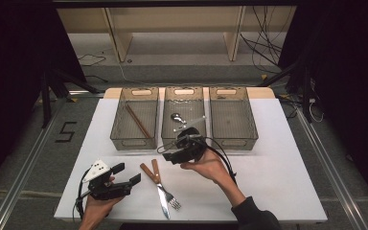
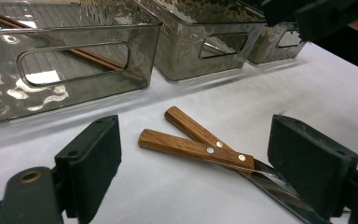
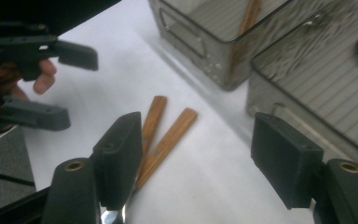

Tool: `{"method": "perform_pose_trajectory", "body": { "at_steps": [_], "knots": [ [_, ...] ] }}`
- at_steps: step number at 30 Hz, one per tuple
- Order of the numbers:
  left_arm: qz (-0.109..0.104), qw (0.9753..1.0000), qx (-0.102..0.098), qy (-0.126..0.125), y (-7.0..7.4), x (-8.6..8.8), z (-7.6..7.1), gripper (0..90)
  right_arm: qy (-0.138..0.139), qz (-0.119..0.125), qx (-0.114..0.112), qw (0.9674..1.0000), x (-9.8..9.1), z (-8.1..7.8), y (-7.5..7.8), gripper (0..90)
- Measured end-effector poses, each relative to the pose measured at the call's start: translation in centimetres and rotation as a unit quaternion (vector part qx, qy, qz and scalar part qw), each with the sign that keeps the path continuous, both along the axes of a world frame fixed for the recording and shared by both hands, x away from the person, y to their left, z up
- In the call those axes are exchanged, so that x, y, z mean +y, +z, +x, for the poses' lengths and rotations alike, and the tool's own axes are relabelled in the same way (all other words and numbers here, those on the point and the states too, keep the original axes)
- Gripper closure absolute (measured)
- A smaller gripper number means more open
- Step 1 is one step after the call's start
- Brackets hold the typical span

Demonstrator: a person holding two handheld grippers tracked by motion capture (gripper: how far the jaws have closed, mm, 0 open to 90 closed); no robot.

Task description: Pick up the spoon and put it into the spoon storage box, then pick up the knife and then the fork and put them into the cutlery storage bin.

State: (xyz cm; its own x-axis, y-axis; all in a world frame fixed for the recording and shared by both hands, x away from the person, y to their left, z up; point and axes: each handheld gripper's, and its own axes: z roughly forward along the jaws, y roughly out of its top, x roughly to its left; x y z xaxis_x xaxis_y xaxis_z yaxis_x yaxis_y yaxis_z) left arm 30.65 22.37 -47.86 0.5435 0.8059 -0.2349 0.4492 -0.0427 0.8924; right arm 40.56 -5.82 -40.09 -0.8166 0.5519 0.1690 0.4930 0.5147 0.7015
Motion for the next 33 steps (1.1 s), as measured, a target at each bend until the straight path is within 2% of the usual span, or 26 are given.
{"method": "perform_pose_trajectory", "body": {
  "at_steps": [15,22,30,33],
  "knots": [
    [-0.005,0.9999,0.0,0.013,-0.1,0.3,0.2,17.3,0.049,-0.028,-0.003,0.9984,2.0,-3.0,-1.9,30.7],
    [-0.005,0.9999,-0.002,0.016,0.0,0.5,0.1,17.3,0.057,-0.043,0.005,0.9975,2.8,-4.1,-2.9,30.3],
    [-0.005,0.9999,-0.002,0.015,0.0,0.4,0.1,17.1,0.066,-0.044,0.011,0.9968,3.9,-4.8,-4.3,29.6],
    [-0.004,0.9999,-0.003,0.013,0.0,0.4,0.0,17.1,0.065,-0.056,0.009,0.9962,4.4,-5.1,-4.8,30.7]
  ]
}}
